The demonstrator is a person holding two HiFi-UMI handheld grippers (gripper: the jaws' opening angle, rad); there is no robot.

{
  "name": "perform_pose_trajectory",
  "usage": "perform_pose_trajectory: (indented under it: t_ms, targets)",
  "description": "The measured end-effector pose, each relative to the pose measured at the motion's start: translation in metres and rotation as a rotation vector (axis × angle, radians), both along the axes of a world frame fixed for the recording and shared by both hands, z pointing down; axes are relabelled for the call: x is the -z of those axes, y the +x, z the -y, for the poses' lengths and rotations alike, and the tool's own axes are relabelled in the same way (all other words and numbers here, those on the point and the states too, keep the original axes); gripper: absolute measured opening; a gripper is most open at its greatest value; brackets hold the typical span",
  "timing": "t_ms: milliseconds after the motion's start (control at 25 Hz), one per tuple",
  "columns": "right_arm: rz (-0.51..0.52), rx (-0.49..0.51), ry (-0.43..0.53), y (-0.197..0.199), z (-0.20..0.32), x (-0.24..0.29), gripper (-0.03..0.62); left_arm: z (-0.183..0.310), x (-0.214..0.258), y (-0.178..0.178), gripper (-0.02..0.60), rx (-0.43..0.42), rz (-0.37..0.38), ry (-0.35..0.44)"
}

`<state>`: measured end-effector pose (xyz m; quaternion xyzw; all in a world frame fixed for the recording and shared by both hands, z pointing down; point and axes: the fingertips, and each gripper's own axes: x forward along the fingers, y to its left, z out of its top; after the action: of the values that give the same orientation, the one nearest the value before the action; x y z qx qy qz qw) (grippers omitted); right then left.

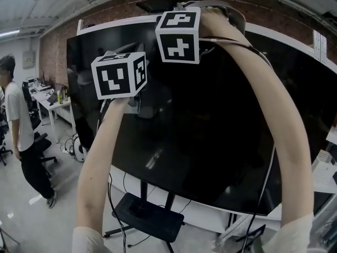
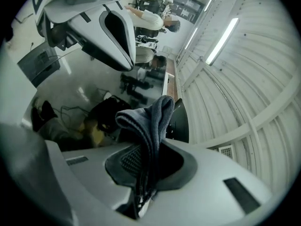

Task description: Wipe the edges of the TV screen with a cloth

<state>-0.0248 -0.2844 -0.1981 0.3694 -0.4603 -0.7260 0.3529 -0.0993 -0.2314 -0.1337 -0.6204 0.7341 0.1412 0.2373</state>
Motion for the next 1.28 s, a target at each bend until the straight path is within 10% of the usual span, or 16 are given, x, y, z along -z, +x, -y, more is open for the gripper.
perform_pose_trajectory:
  t_ms: [880, 1280]
  targets:
    - [0.053, -0.245, 0.081, -0.182, -0.005, -0.003, 0.049, -0.015, 0.011, -0.212, 0.015, -0.243, 0.088, -0.005]
    - [0.087, -0.205, 0.102, -0.258, -0.010, 0.008, 0.049, -0.002, -0.007, -0.289, 0.015, -0.254, 0.052, -0.064]
